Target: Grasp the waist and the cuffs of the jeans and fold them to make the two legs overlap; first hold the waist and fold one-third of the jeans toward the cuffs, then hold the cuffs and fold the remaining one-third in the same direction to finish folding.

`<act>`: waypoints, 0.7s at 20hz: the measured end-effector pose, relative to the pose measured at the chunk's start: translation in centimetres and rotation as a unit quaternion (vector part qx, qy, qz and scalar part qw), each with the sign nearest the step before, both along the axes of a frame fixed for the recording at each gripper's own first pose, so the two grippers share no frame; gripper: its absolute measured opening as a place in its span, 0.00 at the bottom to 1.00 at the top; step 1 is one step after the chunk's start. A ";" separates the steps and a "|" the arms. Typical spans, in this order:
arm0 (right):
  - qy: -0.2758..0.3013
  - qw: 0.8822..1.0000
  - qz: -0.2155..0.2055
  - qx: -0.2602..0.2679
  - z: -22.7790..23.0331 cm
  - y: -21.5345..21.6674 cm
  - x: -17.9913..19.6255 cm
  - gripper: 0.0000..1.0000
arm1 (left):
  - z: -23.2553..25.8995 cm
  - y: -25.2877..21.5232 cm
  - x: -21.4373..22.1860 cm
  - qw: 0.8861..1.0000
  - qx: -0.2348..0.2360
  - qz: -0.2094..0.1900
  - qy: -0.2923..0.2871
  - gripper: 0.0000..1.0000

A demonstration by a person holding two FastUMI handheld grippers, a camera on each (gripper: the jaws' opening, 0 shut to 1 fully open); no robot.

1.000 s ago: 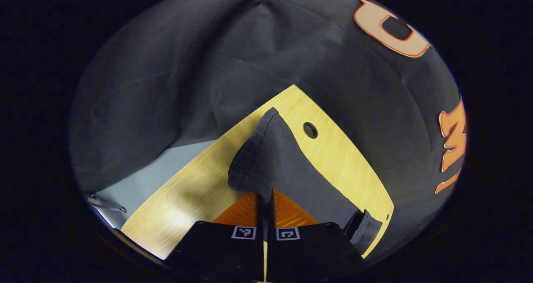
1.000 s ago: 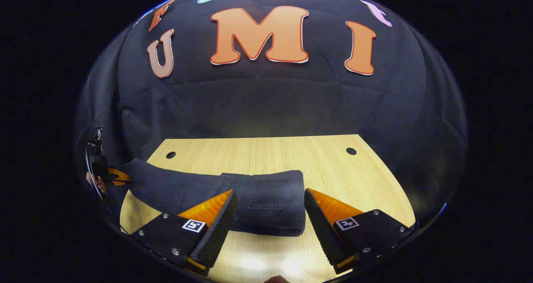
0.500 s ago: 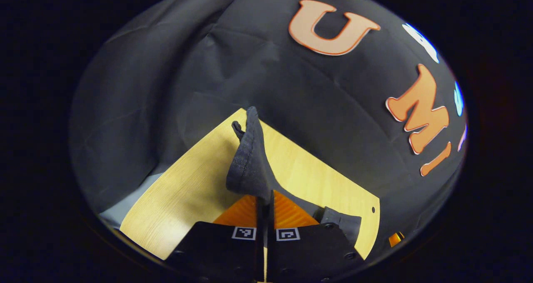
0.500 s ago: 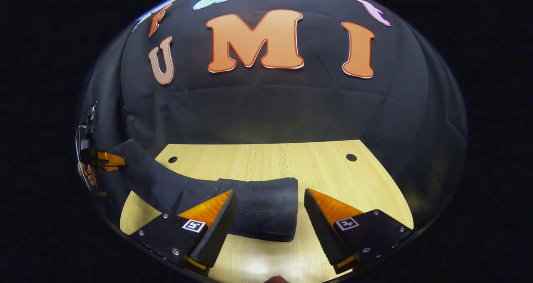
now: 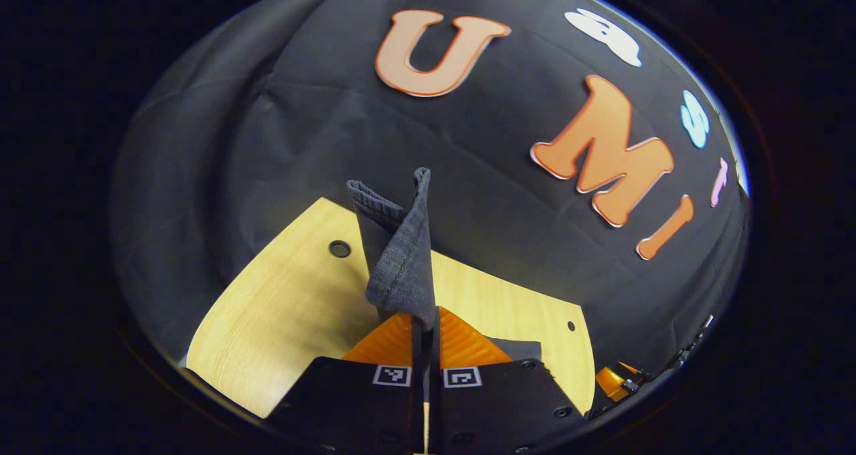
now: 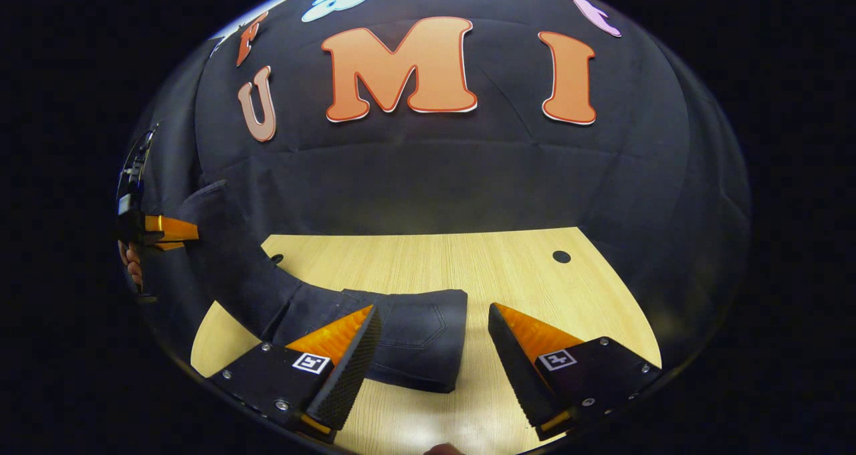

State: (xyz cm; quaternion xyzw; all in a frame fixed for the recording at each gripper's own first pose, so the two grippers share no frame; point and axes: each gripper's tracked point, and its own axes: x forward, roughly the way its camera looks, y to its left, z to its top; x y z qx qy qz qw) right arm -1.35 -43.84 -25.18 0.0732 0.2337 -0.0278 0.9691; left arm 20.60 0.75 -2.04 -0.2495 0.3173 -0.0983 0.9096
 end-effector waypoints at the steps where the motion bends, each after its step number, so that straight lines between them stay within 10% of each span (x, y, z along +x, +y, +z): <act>1: -0.001 1.000 0.002 0.002 0.0 -0.2 0.2 0.97 | 0.6 -1.5 0.0 1.000 0.003 -0.011 -0.005 0.03; 14: -0.015 1.000 0.009 -0.005 -0.1 -5.3 0.1 0.97 | 2.3 -19.6 -1.5 0.991 0.020 -0.133 -0.009 0.03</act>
